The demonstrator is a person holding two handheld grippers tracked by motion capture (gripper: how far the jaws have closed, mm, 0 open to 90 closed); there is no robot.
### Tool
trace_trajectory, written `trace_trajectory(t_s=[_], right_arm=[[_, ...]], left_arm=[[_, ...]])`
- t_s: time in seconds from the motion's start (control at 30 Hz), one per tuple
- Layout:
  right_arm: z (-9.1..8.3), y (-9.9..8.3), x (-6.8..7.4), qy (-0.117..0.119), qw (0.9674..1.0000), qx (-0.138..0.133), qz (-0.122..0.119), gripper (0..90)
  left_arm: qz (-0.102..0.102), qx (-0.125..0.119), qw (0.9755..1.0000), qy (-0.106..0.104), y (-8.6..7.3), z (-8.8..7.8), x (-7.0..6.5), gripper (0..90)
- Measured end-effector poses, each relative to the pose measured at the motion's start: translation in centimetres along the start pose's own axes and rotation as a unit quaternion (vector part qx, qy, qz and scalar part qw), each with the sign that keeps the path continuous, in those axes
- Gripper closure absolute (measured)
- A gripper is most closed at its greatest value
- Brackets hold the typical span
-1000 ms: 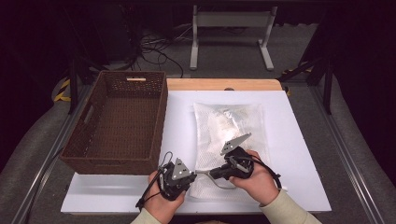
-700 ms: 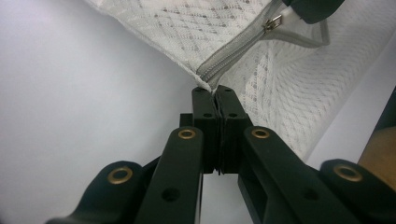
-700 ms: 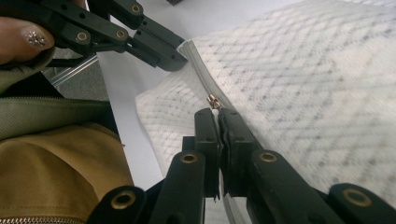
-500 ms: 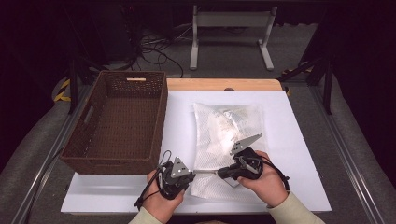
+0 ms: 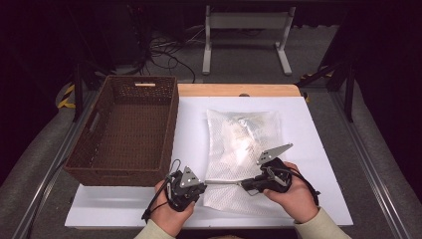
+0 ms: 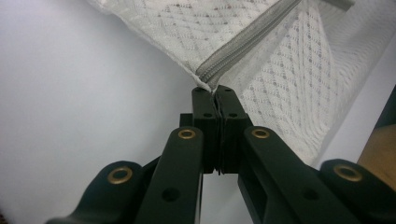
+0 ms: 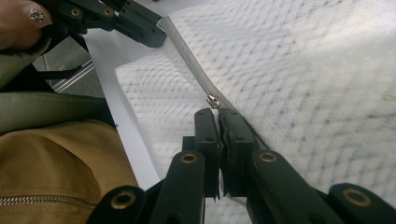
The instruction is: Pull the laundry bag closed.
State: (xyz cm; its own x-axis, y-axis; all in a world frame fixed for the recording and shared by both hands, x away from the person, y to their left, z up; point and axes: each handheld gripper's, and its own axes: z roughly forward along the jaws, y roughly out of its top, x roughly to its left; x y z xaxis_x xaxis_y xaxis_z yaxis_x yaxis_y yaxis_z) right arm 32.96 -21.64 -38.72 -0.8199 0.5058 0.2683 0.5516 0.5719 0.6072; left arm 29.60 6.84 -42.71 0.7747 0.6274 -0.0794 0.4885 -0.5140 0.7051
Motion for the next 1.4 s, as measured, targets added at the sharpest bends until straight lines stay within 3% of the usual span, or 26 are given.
trace_trajectory(t_s=[0.63, 1.4], right_arm=[[-2.7, -1.9, -0.8, -0.013, 0.9996, -0.016, 0.020, 86.3], [-5.1, -4.5, -1.9, -0.032, 0.9978, -0.023, 0.052, 86.3]], left_arm=[[-0.010, -0.002, 0.9999, 0.007, -0.3, -0.2, 0.9, 88.5], [-0.008, 0.003, 1.0000, 0.004, -0.3, -0.2, 0.7, 88.6]])
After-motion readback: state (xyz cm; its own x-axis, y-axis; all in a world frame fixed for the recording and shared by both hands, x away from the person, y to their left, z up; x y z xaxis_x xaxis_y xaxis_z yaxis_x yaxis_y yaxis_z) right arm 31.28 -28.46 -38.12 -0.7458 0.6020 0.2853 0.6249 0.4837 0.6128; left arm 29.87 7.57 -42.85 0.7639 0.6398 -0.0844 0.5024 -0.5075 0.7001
